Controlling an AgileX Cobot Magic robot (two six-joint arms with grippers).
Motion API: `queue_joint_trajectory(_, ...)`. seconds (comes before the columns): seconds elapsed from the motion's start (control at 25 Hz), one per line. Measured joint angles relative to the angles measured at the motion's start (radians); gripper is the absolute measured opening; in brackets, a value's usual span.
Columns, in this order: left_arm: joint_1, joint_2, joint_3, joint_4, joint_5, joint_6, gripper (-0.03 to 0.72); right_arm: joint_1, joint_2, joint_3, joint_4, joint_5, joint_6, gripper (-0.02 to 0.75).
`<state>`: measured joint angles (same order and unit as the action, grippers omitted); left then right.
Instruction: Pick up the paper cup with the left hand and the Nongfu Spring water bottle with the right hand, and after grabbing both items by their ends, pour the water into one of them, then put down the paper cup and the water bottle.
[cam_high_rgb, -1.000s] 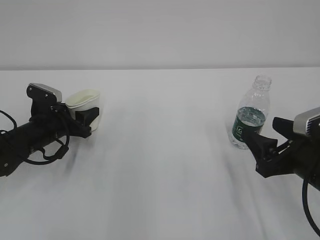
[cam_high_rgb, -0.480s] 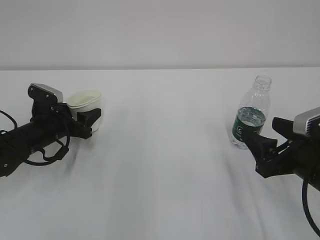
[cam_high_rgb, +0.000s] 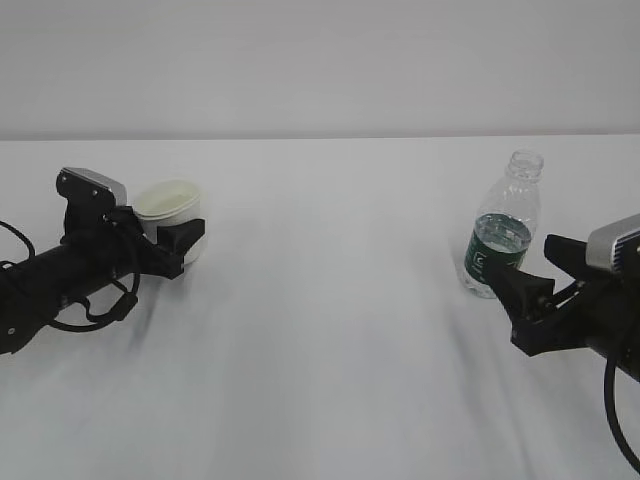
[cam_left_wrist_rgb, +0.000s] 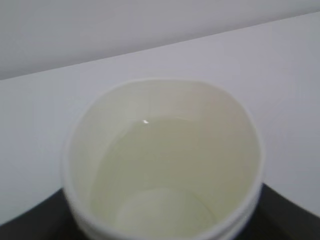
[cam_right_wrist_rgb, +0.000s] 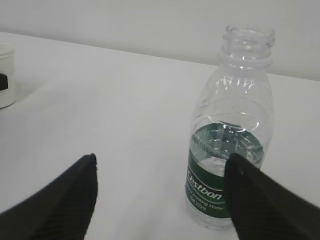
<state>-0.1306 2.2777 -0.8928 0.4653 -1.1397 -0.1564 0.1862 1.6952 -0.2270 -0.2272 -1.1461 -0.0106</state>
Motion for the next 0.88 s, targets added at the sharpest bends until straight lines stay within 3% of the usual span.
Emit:
queue_joint_trajectory(0.36,0.0,0.005,0.0,0.0,0.0,0.0,0.599,0.0,0.0,0.0,0.0,0.0,0.002,0.588)
queue_joint_trajectory(0.88,0.0,-0.002,0.108,-0.011,-0.004,0.0,0.622,0.0,0.0,0.0,-0.002,0.0,0.002,0.588)
